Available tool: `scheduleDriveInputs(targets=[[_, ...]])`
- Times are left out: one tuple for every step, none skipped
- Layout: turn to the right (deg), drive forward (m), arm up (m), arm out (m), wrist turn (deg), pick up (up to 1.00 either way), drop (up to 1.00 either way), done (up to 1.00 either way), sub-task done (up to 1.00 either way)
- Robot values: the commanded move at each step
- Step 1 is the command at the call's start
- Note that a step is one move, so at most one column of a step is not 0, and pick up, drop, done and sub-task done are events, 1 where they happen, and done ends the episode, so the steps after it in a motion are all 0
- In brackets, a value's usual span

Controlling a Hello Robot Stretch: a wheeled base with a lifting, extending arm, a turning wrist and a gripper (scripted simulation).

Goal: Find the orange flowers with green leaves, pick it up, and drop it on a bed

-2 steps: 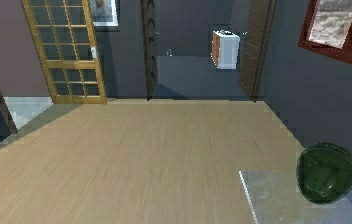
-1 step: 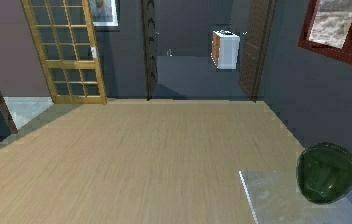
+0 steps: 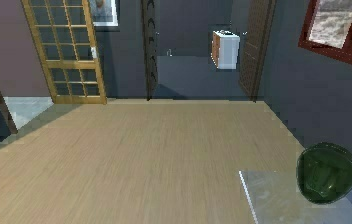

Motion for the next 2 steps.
scheduleDriveInputs(targets=[[0.0, 0.00, 0.00, 0.00, 45.0, 0.00, 0.00, 0.00, 0.00], [0.0, 0.00, 0.00, 0.00, 45.0, 0.00, 0.00, 0.00, 0.00]])
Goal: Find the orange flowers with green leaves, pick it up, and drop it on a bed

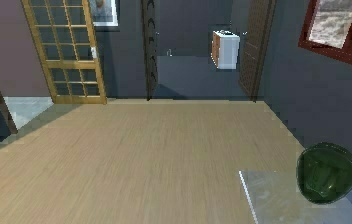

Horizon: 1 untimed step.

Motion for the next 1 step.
scheduleDriveInputs(targets=[[0.0, 0.00, 0.00, 0.00, 45.0, 0.00, 0.00, 0.00, 0.00]])
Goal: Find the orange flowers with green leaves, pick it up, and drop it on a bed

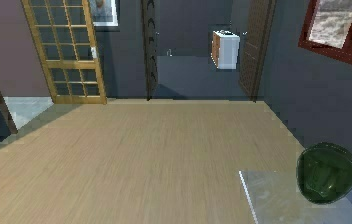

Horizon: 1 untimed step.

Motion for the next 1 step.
scheduleDriveInputs(targets=[[0.0, 0.00, 0.00, 0.00, 39.0, 0.00, 0.00, 0.00, 0.00]])
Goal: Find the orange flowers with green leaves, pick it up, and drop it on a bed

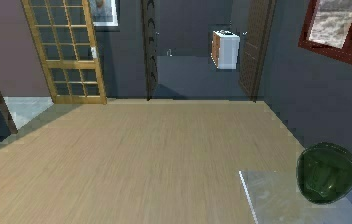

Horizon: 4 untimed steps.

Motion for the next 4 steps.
scheduleDriveInputs(targets=[[0.0, 0.00, -0.26, 0.00, 0.0, 0.00, 0.00, 0.00, 0.00], [0.0, 0.00, 0.00, 0.00, 0.0, 1.00, 0.00, 0.00, 0.00], [0.0, 0.00, 0.10, 0.00, 0.0, 0.00, 0.00, 0.00, 0.00], [0.0, 0.00, 0.16, 0.00, 0.0, 0.00, 0.00, 0.00, 0.00]])
